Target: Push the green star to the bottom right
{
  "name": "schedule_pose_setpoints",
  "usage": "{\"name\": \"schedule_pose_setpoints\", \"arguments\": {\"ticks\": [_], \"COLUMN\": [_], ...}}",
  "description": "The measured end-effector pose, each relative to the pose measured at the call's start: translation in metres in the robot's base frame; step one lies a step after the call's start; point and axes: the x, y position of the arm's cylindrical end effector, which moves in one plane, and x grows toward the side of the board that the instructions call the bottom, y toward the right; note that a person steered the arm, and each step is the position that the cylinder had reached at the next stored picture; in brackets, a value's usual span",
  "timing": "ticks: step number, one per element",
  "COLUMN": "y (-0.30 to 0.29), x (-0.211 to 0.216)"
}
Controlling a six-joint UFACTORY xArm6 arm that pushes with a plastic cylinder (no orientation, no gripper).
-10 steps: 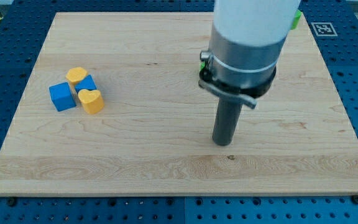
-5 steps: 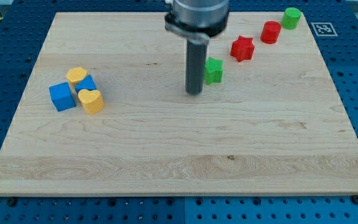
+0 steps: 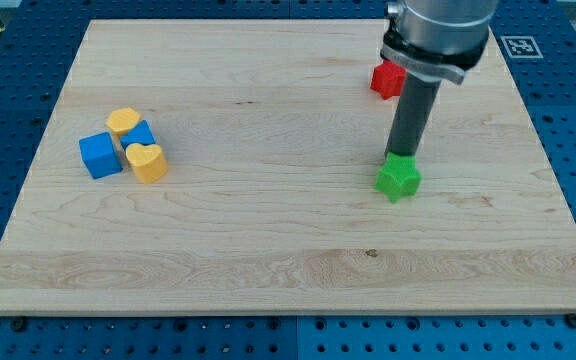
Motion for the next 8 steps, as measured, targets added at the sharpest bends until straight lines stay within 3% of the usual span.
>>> {"name": "schedule_pose_setpoints", "arguments": {"ticks": [1,4,5,8], "y": [0.0,-0.05,-0.05,-0.021], "x": [0.041,0.059,0.089,0.117]}}
